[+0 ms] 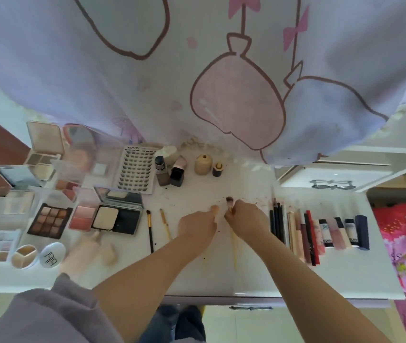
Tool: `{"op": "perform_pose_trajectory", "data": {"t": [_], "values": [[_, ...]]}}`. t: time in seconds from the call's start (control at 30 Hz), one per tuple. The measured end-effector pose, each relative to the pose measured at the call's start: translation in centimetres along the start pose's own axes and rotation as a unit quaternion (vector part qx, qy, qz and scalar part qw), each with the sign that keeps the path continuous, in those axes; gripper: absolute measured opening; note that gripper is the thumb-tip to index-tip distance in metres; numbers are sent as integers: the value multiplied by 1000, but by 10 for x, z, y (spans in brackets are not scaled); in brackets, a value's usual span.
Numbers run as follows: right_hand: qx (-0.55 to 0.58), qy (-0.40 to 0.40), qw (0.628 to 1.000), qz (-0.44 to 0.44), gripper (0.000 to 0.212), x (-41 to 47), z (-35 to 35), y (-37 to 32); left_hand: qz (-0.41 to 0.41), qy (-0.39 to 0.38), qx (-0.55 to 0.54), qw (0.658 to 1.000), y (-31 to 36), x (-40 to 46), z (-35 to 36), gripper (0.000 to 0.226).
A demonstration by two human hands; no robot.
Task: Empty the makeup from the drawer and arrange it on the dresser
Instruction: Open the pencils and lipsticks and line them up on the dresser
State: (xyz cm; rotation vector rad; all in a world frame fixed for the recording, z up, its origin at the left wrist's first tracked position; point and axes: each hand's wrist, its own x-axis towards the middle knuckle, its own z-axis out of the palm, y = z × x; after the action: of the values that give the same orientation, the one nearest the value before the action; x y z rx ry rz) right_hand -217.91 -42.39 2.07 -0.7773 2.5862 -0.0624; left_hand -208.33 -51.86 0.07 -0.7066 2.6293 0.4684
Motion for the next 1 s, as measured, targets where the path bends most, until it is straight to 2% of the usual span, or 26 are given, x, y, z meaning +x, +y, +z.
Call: {"op": "perform_pose_trajectory", "data": {"t": [0.27,0.53,0.73,0.83,1.0], "values": [[42,-44,998,12,25,-6,27,-82,-27,13,9,1000,-76,-18,-6,32],[44,-47,997,33,38,-13,37,-100,13,42,-4,999,-89,-21,-12,33],[66,4,995,79,34,-18,7,-44,60,52,-31,996,-56,-10,-24,30],[72,27,991,105,28,-23,-10,7,92,36,-25,995,-10,-1,-26,28],[64,11,988,142,26,-24,-26,77,130,-8,-69,989,71,13,-8,25]]}}
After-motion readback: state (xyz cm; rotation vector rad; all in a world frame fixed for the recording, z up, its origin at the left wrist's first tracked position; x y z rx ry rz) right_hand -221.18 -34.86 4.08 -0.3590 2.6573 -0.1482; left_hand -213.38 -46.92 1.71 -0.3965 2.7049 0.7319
